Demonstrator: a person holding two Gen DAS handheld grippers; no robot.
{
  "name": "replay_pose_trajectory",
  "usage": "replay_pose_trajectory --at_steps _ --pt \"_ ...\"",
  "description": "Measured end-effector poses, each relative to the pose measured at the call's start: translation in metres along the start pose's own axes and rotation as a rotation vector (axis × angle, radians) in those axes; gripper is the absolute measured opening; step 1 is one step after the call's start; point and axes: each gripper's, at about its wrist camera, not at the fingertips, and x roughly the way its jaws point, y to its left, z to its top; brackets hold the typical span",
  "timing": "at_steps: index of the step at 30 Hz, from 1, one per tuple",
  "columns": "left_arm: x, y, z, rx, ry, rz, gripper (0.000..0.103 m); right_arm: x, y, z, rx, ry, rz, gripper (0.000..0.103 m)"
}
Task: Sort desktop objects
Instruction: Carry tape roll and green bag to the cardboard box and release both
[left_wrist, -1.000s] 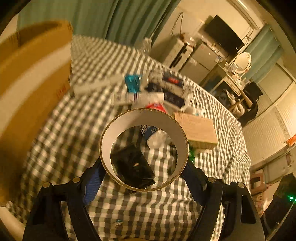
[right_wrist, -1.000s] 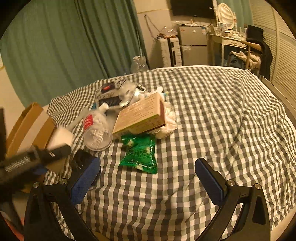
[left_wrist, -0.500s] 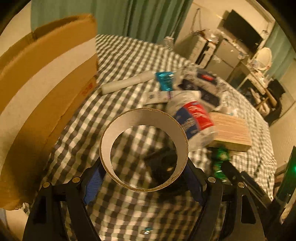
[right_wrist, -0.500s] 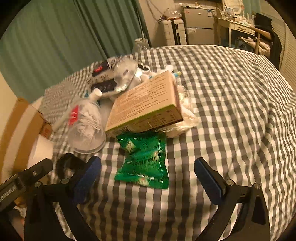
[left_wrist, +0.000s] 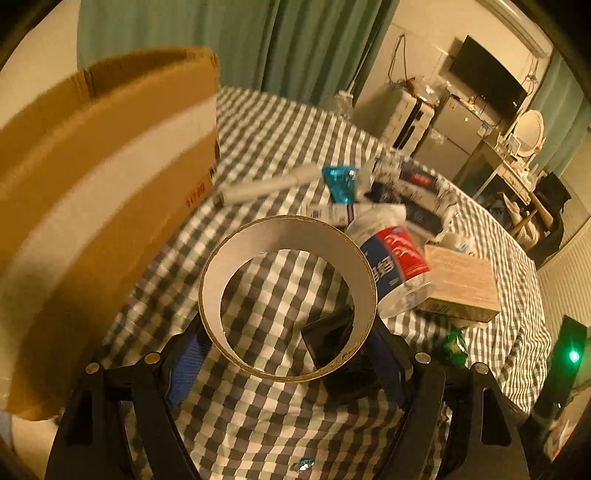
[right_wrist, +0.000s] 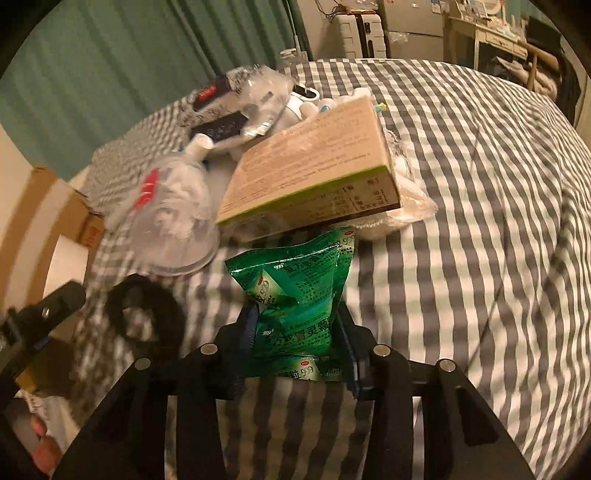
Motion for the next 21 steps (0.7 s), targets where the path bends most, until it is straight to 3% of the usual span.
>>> replay_pose_trajectory --at_steps 4,8,11,21 --pt "-0.024 -0.003 0.004 0.026 -0.027 0.000 0.082 -0.033 0.009 -0.002 0.004 -0.044 0.026 0.040" --pt "-0.048 0.007 0.016 -0.025 -0.023 -0.037 0.082 -0.074 0.025 -0.001 -0.024 -0.097 0.026 0.040" --pt "-0.073 0.015 0.024 -0.037 -0.053 -0.025 0.082 -0.104 0.044 0.006 -0.076 -0.136 0.014 0.040" --pt "-0.157 0.051 0.057 0.089 -0.136 -0.037 0.082 -0.169 0.130 0.002 -0.256 -0.207 0.000 0.040"
